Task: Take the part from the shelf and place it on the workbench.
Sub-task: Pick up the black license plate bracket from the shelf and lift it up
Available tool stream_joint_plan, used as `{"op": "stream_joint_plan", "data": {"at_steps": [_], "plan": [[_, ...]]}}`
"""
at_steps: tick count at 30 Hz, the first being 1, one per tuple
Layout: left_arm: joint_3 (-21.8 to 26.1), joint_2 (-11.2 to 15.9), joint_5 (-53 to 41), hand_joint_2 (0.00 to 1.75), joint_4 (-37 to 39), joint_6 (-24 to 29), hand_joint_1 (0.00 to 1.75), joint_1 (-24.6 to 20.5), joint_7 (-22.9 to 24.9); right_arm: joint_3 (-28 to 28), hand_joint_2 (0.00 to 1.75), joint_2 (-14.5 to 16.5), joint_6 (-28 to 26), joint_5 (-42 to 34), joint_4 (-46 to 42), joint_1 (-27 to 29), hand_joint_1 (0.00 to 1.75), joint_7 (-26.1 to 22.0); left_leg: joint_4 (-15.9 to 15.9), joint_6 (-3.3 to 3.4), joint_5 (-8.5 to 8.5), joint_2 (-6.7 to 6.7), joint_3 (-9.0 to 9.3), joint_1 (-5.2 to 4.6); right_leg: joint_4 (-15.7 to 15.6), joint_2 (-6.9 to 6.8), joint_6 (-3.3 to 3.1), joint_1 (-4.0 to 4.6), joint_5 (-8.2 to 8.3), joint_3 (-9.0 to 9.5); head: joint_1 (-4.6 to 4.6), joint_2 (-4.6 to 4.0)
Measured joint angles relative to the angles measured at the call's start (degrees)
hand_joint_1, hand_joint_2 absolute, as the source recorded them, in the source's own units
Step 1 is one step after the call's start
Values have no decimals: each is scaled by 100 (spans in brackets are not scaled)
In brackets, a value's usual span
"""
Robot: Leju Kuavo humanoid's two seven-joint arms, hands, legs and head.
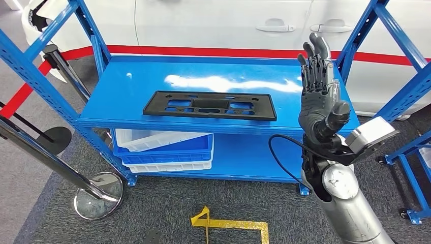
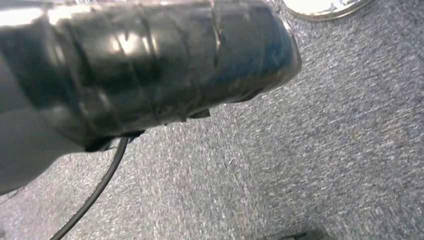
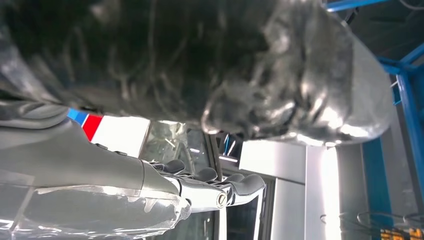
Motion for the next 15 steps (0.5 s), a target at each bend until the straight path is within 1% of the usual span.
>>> {"op": "stream_joint_plan", "data": {"at_steps": [3, 5, 6, 7, 8, 9, 10, 11, 12, 13, 14, 15], "plan": [[-13, 2, -6, 0, 0, 21, 0, -13, -43, 0, 0, 0, 1, -17, 1, 15, 0, -1, 6, -13, -7, 8, 2, 2, -10, 9, 0, -4, 2, 2, 1, 0], [-19, 5, -11, 0, -2, 51, 0, -23, -60, 0, 0, 0, 4, -19, -1, 20, 0, 1, -41, 27, 2, 20, 29, -3, -71, 30, 24, -14, 20, 26, -2, 0], [-19, 5, -13, 0, -4, 68, 0, -28, -66, 0, 0, -2, 9, -19, -3, 23, 0, 6, -134, 52, 36, 34, 85, 17, -107, 32, 36, -10, 30, 47, -1, 0], [-20, 4, -14, 0, -7, 84, 0, -32, -72, 0, 0, -3, 13, -17, -3, 19, 0, 10, -276, 71, 85, 54, 175, 34, -85, -17, 53, 5, 6, 54, 6, 0], [-20, 2, -14, 0, -9, 98, 0, -38, -78, 0, 0, -4, 16, -15, -4, 12, 0, 20, -409, 76, 134, 83, 268, 55, 35, -86, 72, 15, -72, 12, 16, 0], [-21, 1, -13, 0, -11, 110, 0, -42, -85, 0, 0, -5, 18, -13, -2, 6, 0, 35, -506, 68, 166, 110, 342, 74, 285, -164, 94, 13, -206, -100, 31, 0], [-23, 1, -11, 0, -11, 121, 0, -46, -97, 1, 0, -4, 17, -11, 2, 2, 0, 56, -547, 63, 170, 139, 383, 72, 628, -237, 128, -6, -375, -272, 43, 0], [-26, 2, -9, 0, -11, 131, 0, -48, -110, 1, 0, -4, 16, -10, 4, 10, 0, 80, -545, 53, 159, 167, 391, 77, 982, -264, 161, -39, -524, -469, 47, 0], [-29, 2, -8, 0, -11, 144, 0, -46, -128, 1, 0, -4, 12, -10, 7, 25, 0, 99, -530, 36, 138, 186, 391, 85, 1238, -278, 201, -77, -595, -623, 51, 0], [-32, 2, -7, 0, -11, 160, 0, -42, -149, 1, 0, -4, 9, -10, 10, 42, 0, 116, -500, 9, 107, 201, 390, 101, 1310, -287, 244, -121, -560, -686, 50, 0], [-33, 2, -7, 0, -11, 178, 0, -39, -166, 0, 0, -4, 6, -10, 12, 52, 0, 123, -453, -28, 67, 208, 389, 126, 1170, -291, 292, -166, -422, -631, 50, 0], [-34, 2, -7, 0, -11, 196, 0, -39, -180, 0, 0, -4, 4, -10, 13, 57, 0, 128, -382, -76, 11, 208, 386, 159, 849, -293, 348, -217, -212, -473, 51, 0]]}}
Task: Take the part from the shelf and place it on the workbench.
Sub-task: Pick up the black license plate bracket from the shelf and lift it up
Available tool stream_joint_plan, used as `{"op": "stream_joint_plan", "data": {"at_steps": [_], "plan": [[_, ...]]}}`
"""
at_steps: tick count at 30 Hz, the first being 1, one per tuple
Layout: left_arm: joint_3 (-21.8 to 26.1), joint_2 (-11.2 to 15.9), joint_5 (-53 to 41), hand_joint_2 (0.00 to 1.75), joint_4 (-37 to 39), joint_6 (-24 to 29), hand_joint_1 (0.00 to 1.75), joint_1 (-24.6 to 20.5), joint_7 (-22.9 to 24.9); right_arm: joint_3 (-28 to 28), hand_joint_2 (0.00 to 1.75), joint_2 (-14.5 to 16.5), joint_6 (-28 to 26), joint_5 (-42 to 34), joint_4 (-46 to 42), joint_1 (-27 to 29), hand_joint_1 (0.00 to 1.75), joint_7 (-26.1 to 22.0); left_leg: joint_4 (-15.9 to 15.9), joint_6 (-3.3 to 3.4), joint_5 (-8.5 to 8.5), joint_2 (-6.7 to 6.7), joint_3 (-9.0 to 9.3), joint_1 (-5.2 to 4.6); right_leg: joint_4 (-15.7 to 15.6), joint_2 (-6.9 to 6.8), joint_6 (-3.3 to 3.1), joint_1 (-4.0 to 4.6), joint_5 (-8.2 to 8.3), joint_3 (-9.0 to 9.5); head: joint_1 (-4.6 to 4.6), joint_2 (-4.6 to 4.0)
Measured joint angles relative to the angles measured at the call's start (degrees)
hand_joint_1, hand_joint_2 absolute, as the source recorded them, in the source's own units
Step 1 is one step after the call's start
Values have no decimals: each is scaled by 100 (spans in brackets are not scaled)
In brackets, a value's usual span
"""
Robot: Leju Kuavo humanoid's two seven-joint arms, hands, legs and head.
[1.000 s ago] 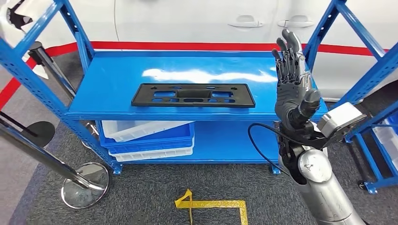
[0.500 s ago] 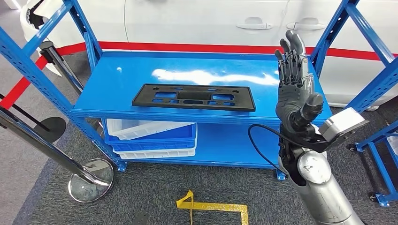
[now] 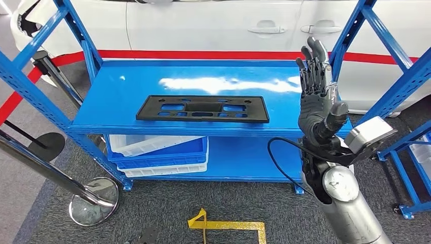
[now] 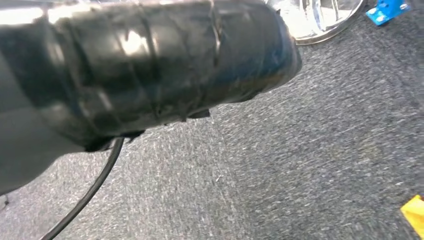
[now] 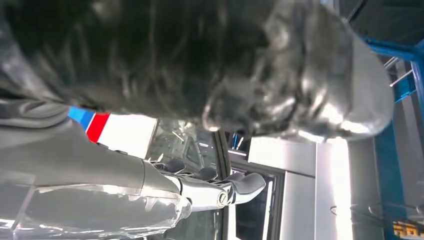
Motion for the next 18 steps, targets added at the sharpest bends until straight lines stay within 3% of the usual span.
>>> {"op": "stream_joint_plan", "data": {"at_steps": [1, 2, 4, 6, 8, 9, 11, 12, 13, 14, 15, 17, 18], "plan": [[-1, 5, 0, 0, 0, 16, 0, -3, -11, 0, 0, 1, -4, 0, 2, 4, 0, 5, 87, -57, -69, -3, -15, 28, -332, 28, 57, -34, 138, 171, 3, 0], [-2, 18, 2, 0, 0, 28, 0, -11, -19, 1, 0, 2, -9, 0, 2, 7, 0, 11, 200, -117, -144, -11, -54, 42, -597, 68, 58, -54, 223, 310, 15, 0], [-4, 43, 9, 0, 0, 52, 0, -23, -38, 2, 0, 4, -23, -4, -1, 21, 0, 30, 342, -206, -237, -32, -141, 43, -723, 125, -55, -36, 186, 379, 6, 0], [-9, 48, 19, 0, 0, 67, 0, -19, -50, 2, 0, 5, -30, -9, -5, 28, 0, 46, 380, -255, -269, -38, -179, 59, -669, 99, -224, -3, 163, 352, -23, 0], [-16, 43, 25, 0, -1, 69, 0, -22, -51, 2, 0, 8, -28, -10, -5, 26, 0, 50, 598, -269, -382, 116, -267, 66, -661, 64, -314, 29, 141, 367, -43, 0], [-21, 40, 26, 0, -1, 69, 0, -34, -51, 2, 0, 9, -27, -11, -7, 25, 0, 50, 879, -256, -507, 228, -406, 53, -665, 40, -345, 54, 129, 384, -51, 0], [-28, 39, 21, 0, -2, 69, 0, -57, -51, 2, 0, 11, -26, -11, -7, 29, 0, 50, 1660, -190, -804, 374, -848, 8, -667, -9, -391, 124, 101, 407, -59, 0], [-31, 39, 20, 0, -2, 69, 0, -59, -50, 2, 0, 11, -26, -11, -6, 34, 0, 50, 1986, -139, -880, 389, -1063, -27, -667, -33, -415, 163, 85, 418, -57, 0], [-32, 39, 20, 0, -2, 69, 0, -55, -50, 2, 0, 11, -26, -12, -6, 39, 0, 50, 2129, -79, -850, 391, -1190, -72, -666, -54, -439, 198, 65, 436, -56, 0], [-33, 39, 21, 0, -2, 69, 0, -50, -49, 2, 0, 11, -26, -16, -6, 42, 0, 50, 2065, -11, -713, 391, -1214, -129, -666, -71, -460, 227, 43, 465, -56, 0], [-33, 39, 21, 0, -2, 69, 0, -47, -49, 2, 0, 11, -26, -20, -6, 43, 0, 50, 1809, 56, -498, 392, -1132, -189, -667, -85, -476, 246, 18, 502, -54, 0], [-33, 44, 20, 0, -2, 70, 0, -52, -47, 2, 0, 12, -26, -29, -4, 43, 0, 50, 1049, 206, -78, 422, -807, -318, -685, -105, -483, 264, -31, 576, -50, 0], [-34, 48, 19, 0, -1, 72, 0, -61, -45, 2, 0, 12, -26, -34, -2, 45, 0, 51, 767, 270, 12, 437, -676, -370, -699, -112, -475, 263, -45, 594, -48, 0]]}}
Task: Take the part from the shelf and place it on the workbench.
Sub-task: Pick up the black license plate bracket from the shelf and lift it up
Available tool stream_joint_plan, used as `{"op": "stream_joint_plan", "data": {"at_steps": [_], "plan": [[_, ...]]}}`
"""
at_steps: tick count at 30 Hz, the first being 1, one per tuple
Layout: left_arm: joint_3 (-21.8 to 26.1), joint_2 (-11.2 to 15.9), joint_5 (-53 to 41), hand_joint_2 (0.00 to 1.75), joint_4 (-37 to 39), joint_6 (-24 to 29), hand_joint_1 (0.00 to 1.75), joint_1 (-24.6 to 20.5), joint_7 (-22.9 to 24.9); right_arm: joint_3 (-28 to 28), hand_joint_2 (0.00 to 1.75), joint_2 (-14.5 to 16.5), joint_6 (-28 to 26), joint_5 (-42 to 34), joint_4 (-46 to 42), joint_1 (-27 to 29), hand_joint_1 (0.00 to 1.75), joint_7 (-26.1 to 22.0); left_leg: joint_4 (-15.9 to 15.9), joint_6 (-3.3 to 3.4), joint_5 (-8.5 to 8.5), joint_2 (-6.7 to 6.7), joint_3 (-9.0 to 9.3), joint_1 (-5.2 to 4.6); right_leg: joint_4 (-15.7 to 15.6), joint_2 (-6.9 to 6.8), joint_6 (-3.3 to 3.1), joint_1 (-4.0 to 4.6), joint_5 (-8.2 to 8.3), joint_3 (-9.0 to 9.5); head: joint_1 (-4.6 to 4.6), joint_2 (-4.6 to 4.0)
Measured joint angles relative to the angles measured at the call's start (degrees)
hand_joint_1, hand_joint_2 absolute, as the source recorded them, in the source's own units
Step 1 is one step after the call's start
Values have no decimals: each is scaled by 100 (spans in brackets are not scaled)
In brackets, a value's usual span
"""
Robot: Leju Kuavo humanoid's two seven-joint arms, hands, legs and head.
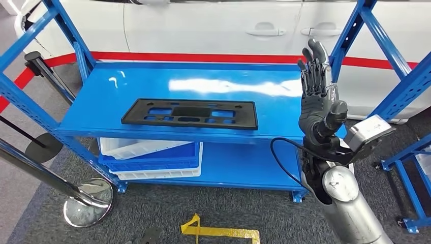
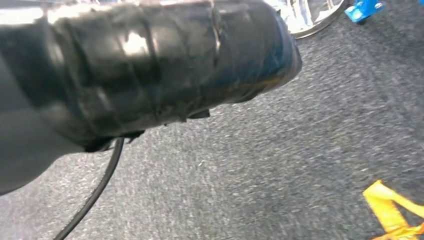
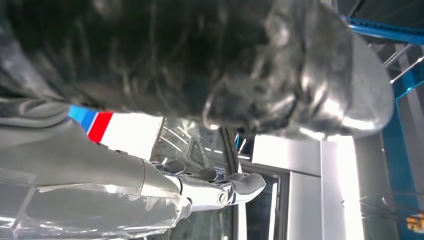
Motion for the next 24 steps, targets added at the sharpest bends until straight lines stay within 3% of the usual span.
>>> {"op": "stream_joint_plan", "data": {"at_steps": [2, 4, 6, 9, 10, 11, 12, 14, 16, 20, 22, 24], "plan": [[-2, 8, 7, 0, 1, 2, 0, -12, 5, 0, 0, 0, 0, -8, 8, 8, 0, 6, -242, 78, 2, 13, 118, -56, -42, -11, 27, -2, -4, 9, 2, 0], [-4, 7, 11, 0, -1, 4, 0, -4, 6, 0, 0, -1, 0, -10, 8, 11, 0, 9, -380, 84, 14, -2, 206, -21, -74, -19, 59, 1, -19, 37, 2, 1], [-5, 5, 4, 0, -3, 8, 0, -1, 4, 0, 0, -1, -1, -10, 3, -2, 0, 5, -535, 77, 36, -9, 348, 37, 157, 4, 100, 4, -149, -45, 6, 1], [-7, -5, -1, 0, -3, 10, 0, -23, 4, 0, 0, 1, -1, -10, 13, 11, 0, 7, -573, 73, -8, -33, 444, 60, 1169, 34, 180, -48, -509, -636, 8, 0], [-7, -10, -2, 0, -3, 9, 0, -18, 5, 0, 0, 0, 3, -15, 20, 24, 0, 23, -562, 65, -37, -45, 462, 65, 1396, 34, 208, -68, -524, -813, 9, 0], [-7, -14, -3, 0, -3, 7, 0, -9, 11, 0, 0, 0, 16, -31, 27, 32, 0, 60, -541, 49, -69, -57, 482, 75, 1418, 33, 236, -87, -425, -889, 8, 0], [-7, -16, -5, 0, -3, 6, 0, -1, 19, 0, 0, -1, 36, -52, 35, 35, 0, 118, -506, 25, -112, -69, 503, 91, 1225, 32, 264, -106, -220, -852, 7, 0], [-7, -16, -10, 0, -3, 3, 0, 3, 30, 2, 0, -2, 109, -93, 57, 30, 0, 270, -398, -47, -225, -95, 520, 120, 516, 48, 310, -136, 208, -575, 13, 0], [-8, -13, -17, 0, -3, -3, 0, -11, 34, 26, 0, -3, 193, -96, 86, 18, 0, 378, -283, -111, -311, -117, 478, 126, 93, 80, 262, -131, 323, -390, 22, 1], [-9, -8, -38, 0, -4, -37, 0, -12, 46, 111, 0, -3, 277, -90, 142, -2, 0, 446, -195, -195, -385, -114, 416, 132, 28, 82, 92, -112, 276, -355, 8, 0], [-11, -8, -62, 0, -5, -41, 0, -25, 68, 161, 0, -3, 292, -65, 158, -24, 0, 455, 228, -259, -598, -83, 224, 158, -6, 57, 33, -118, 267, -302, -14, 0], [-16, -14, -85, 0, -5, -68, 0, -39, 150, 248, 0, -3, 289, 60, 181, -41, 0, 509, 966, -309, -868, -63, -182, 189, -9, 41, 0, -104, 245, -277, -26, 0]]}}
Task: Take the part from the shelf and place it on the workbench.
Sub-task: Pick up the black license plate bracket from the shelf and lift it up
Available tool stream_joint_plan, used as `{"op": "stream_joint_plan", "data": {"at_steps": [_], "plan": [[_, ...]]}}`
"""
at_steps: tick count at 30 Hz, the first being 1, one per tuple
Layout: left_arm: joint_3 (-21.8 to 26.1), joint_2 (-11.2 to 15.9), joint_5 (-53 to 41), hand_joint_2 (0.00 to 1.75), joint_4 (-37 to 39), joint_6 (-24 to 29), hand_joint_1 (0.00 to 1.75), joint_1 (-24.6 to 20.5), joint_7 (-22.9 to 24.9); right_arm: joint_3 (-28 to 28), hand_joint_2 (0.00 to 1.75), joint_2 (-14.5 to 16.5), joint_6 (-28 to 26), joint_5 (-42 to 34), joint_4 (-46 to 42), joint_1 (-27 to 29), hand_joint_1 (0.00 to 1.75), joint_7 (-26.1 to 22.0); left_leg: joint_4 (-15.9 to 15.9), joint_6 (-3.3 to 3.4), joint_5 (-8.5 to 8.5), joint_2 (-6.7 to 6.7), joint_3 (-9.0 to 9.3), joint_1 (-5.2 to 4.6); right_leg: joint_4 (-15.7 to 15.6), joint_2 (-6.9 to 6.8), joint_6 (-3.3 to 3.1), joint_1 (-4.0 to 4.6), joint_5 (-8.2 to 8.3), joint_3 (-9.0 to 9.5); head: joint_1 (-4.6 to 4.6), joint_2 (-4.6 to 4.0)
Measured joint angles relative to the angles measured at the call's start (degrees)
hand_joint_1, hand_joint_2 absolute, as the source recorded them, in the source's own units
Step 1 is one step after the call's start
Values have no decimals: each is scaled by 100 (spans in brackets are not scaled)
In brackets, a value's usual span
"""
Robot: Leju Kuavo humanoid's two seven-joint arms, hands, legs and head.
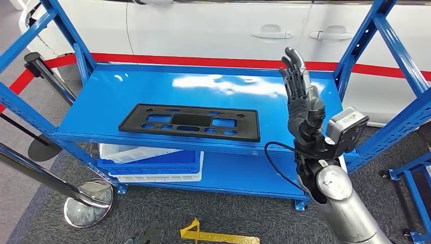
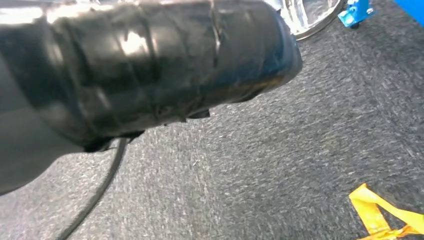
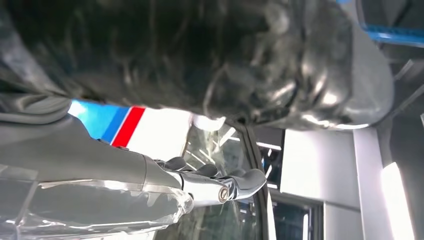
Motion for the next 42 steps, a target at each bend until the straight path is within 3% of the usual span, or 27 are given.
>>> {"op": "stream_joint_plan", "data": {"at_steps": [1, 2, 3, 5, 7, 8, 11, 13, 18, 24, 32, 42], "plan": [[-2, -2, -4, 0, 0, -27, 0, 2, 62, 53, 0, 1, -16, 97, 16, -3, 0, 42, 283, -10, -57, 4, -186, 10, 0, -3, -8, 8, -11, 7, -1, 0], [-4, -3, -6, 0, 0, -59, 0, 7, 121, 105, 0, 2, -35, 190, 33, -3, 0, 84, 381, -10, -11, 7, -287, 15, 1, -3, -12, 14, -21, 17, -1, 0], [-4, -3, -7, 0, 0, -86, 0, 11, 166, 153, 0, 3, -50, 262, 51, -5, 0, 115, 252, 2, 144, 9, -276, 16, 1, -3, -11, 19, -34, 34, -1, 0], [-5, -3, -9, 0, 0, -108, 0, 7, 203, 223, 0, 4, -56, 330, 80, -19, 0, 141, -474, 45, 584, 19, 8, 13, -3, -3, 5, 24, -64, 82, 1, 0], [-10, -3, -31, 0, 0, -132, 0, -9, 251, 281, 87, 4, -69, 424, 104, -61, 0, 193, -1075, 78, 793, 30, 282, -15, -8, -4, 42, 35, -84, 98, 2, 0], [-17, -5, -55, 0, 0, -163, 0, -12, 302, 319, 87, 5, -87, 533, 123, -89, 0, 259, -1196, 68, 799, 33, 335, -22, 1, -6, 48, 49, -97, 92, 5, 0], [-79, -16, -171, 0, 0, -308, 0, -11, 514, 501, 87, 28, -183, 1140, 261, -189, 0, 526, -1253, 2, 801, 22, 363, -26, 2, -9, -13, 60, -109, 95, 21, 0], [-133, -8, -264, 0, 0, -372, 0, -27, 660, 660, 175, 95, -316, 1776, 450, -289, 0, 752, -1251, 2, 795, 18, 367, -34, -32, -13, -11, 55, -94, 115, 25, 0], [-310, 6, -498, 0, 0, -460, 0, -116, 1081, 1170, 175, 408, -589, 3244, 1314, -660, 0, 1246, -1251, 45, 795, 12, 371, -33, -84, -18, 26, 60, -71, 149, 27, 0], [-432, 13, -561, 0, 0, -523, 0, -163, 1385, 1669, 175, 956, -899, 4203, 2546, -913, 0, 1231, -1251, 50, 797, 10, 374, -32, -95, -21, 59, 61, -65, 154, 24, 0], [-432, 42, -423, 0, 0, -522, 0, -110, 1518, 2066, 175, 1539, -1061, 4563, 3370, -957, 0, 1144, -1252, 49, 797, 11, 381, -11, -95, -21, 62, 82, -66, 154, 24, 0], [-433, 62, -406, 0, 0, -527, 0, -76, 1527, 2281, 175, 1737, -1075, 4566, 3733, -1000, 0, 1103, -1255, 44, 799, 12, 386, 19, -94, -20, 61, 101, -66, 156, 24, 0]]}}
